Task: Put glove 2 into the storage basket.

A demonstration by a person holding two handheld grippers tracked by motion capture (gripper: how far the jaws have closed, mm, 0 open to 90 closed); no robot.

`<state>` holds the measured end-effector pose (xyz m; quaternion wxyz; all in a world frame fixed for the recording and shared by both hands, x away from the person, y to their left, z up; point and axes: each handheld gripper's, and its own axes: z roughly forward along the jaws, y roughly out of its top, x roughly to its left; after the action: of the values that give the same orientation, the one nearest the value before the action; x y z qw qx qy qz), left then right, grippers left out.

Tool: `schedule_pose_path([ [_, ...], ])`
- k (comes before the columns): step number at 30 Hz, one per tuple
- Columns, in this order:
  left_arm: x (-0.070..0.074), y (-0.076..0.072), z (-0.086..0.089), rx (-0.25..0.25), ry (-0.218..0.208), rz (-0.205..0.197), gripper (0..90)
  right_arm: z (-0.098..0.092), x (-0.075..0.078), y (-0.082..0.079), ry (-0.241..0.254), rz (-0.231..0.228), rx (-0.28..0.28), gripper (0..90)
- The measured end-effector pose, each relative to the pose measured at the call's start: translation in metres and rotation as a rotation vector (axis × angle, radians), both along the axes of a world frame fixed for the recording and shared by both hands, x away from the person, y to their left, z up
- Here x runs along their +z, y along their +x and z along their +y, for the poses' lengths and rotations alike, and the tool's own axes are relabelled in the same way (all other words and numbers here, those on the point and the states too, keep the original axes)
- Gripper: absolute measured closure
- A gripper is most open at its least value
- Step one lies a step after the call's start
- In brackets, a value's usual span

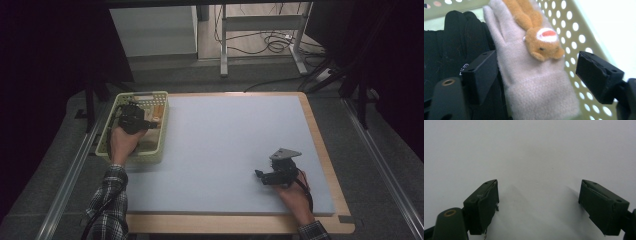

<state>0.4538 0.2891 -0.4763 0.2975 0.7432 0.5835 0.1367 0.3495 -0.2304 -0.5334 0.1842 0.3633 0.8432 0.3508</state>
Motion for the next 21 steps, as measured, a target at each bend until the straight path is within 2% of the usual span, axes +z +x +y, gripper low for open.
schedule_pose_path([
  [5, 0.003, -0.01, 0.003, -0.01, -0.019, -0.03, 10.0, 0.0, 0.0, 0.0, 0.0, 0.0, 0.0, 16.1],
  [14, 0.01, -0.024, 0.005, -0.034, -0.066, -0.082, 6.2, 0.0, 0.0, 0.0, -0.002, 0.0, 0.0, 16.2],
  [21, 0.016, -0.036, 0.003, -0.061, -0.052, -0.114, 4.7, 0.0, 0.0, 0.0, -0.002, 0.0, 0.0, 16.2],
])
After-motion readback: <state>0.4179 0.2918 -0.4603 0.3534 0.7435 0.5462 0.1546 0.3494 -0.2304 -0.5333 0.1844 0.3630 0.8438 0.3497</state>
